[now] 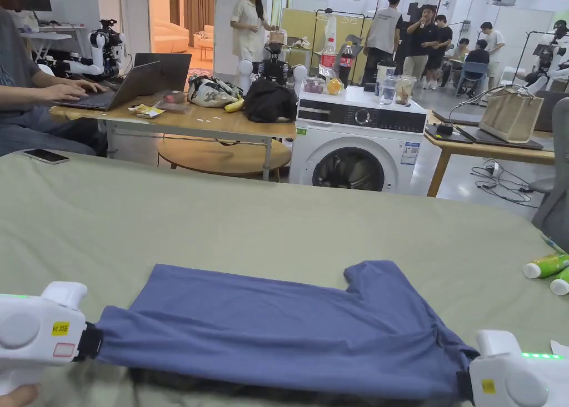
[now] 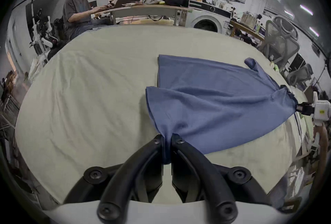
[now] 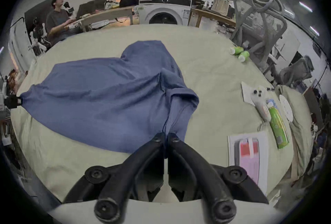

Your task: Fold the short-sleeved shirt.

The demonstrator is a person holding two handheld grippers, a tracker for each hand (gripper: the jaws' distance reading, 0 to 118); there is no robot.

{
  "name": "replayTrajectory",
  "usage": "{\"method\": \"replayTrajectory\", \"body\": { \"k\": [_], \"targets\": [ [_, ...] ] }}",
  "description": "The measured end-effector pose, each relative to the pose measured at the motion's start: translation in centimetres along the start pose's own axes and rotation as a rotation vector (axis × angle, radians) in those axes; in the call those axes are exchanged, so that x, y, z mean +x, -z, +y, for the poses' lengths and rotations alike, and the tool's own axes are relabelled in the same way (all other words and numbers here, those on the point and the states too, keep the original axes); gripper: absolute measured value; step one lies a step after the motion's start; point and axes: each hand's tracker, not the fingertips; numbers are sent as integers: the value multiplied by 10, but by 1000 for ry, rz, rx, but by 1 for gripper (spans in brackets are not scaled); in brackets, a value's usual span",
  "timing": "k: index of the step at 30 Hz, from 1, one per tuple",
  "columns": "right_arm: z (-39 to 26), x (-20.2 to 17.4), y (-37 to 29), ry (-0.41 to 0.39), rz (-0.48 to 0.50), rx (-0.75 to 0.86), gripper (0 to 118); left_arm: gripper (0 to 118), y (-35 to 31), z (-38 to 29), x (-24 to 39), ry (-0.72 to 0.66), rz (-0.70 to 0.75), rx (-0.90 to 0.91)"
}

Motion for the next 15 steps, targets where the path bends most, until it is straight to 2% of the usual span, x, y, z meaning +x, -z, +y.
{"method": "replayTrajectory", "body": {
  "k": [6,12,14,15],
  "targets": [
    [-43,-6,21,-4,-21,-75,0,1,25,-34,-7,-3,16,-88],
    [-48,-8,36,21,-26,-74,0,1,57,-44,-12,-9,44,-106],
    [-45,-9,33,25,-28,-72,5,1,53,-42,-11,-11,43,-106],
    [-42,-10,30,26,-32,-76,14,9,51,-39,-11,-15,42,-110]
  ]
}}
